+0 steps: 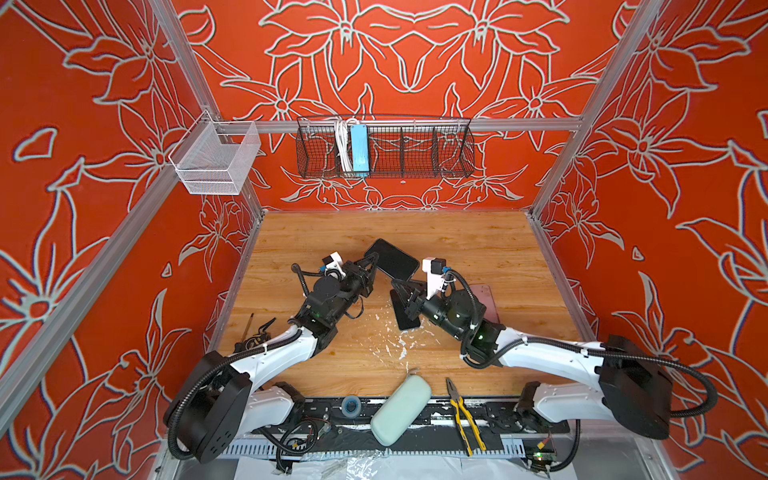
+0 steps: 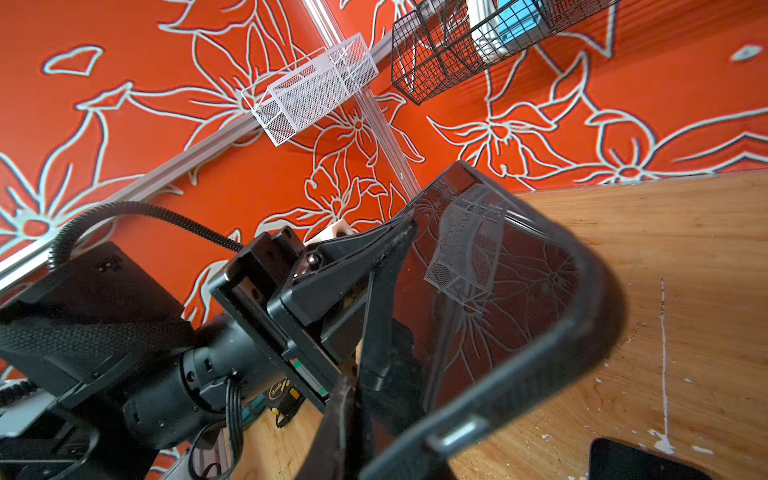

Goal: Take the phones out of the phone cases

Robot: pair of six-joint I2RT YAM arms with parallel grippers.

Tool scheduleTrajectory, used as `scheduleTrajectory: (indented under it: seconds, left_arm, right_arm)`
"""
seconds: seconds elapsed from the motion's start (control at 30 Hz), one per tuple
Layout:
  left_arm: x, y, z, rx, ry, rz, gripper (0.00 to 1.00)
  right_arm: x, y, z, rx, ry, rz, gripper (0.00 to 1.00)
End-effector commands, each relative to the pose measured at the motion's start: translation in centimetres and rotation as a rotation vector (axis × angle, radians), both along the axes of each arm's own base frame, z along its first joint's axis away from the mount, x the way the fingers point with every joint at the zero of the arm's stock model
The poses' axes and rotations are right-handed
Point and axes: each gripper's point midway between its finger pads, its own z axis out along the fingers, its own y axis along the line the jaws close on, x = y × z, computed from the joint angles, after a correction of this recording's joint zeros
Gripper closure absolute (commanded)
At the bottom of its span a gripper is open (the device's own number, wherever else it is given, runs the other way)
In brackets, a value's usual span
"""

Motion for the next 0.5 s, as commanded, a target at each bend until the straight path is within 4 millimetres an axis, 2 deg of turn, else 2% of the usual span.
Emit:
scheduleTrajectory:
  seconds: [0.0, 0.2, 0.47]
  left_arm:
    - [-0.5, 0.4, 5.7, -0.075, -0.136, 0.009, 1.00]
    - [-0.6, 0.4, 6.3, -0.098, -0.142, 0.002, 1.00]
    - [-0.8, 0.4, 6.8, -0.116, -0.150, 0.000, 1.00]
  right_arm:
    - [0.4, -2.0, -9.6, -0.388, 0.043, -0.055, 0.87]
    - [0.4, -2.2, -10.7, -0.417, 0.056, -0.060, 0.82]
    - [0.5, -2.6, -11.7, -0.456, 0.067, -0.075, 0.82]
